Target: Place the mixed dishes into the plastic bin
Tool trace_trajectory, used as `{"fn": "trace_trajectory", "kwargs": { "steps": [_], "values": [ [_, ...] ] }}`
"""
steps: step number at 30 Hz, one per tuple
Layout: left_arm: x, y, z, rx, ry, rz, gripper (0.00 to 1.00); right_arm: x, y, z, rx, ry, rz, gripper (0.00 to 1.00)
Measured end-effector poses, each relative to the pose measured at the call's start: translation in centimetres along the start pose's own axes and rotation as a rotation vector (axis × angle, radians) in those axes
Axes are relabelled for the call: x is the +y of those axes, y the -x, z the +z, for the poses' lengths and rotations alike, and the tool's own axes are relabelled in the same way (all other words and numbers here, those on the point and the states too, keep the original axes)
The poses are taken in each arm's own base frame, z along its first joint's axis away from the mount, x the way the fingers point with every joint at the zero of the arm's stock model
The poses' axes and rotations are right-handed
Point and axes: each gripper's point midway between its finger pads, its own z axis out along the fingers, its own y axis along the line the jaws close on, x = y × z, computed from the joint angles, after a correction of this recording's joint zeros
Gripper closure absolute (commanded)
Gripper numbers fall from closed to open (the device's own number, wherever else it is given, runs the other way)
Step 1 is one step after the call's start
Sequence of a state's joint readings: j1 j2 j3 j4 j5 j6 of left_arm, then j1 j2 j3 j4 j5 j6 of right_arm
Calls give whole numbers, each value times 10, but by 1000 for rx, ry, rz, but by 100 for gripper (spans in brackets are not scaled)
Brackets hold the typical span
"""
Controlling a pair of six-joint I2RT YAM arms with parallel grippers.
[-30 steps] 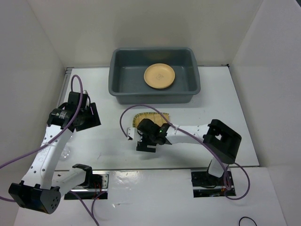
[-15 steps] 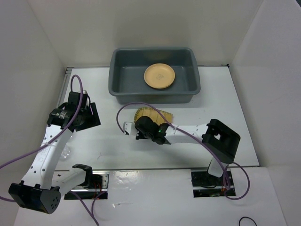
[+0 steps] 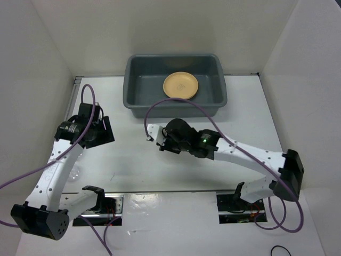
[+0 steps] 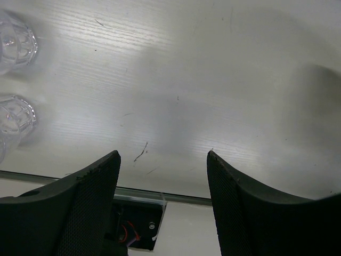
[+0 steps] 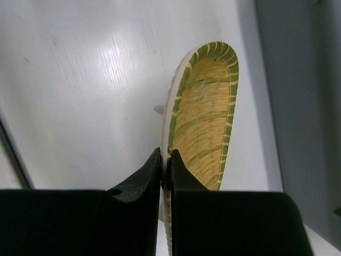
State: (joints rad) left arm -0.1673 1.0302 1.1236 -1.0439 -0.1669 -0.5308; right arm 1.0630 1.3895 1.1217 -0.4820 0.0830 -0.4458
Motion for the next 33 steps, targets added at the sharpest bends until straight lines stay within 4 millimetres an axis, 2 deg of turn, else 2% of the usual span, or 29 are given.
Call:
{"fn": "trace_trajectory", "kwargs": {
  "steps": [9,13,16,18,22,28,30,33],
  "values": [
    [0,-1,3,14,9,2,27,-17,129,-110,-349,-15,37,100],
    [0,-1,4,17,11,3,27,-48,176,-154,-485,-117,11,100],
    [0,-1,5,17,12,3,27,-76,192,-164,-523,-258,-29,100],
    [1,-1,5,17,13,3,27,-91,188,-151,-495,-330,-81,100],
    [1,-1,5,17,13,3,27,-128,151,-95,-337,-387,-163,100],
    [1,-1,5,16,14,3,27,-230,69,8,-64,-454,-104,100],
    [1,0,5,15,17,3,27,-264,42,37,4,-473,-71,100],
    [2,0,5,13,22,3,25,-314,17,70,62,-520,-32,100]
  ]
}}
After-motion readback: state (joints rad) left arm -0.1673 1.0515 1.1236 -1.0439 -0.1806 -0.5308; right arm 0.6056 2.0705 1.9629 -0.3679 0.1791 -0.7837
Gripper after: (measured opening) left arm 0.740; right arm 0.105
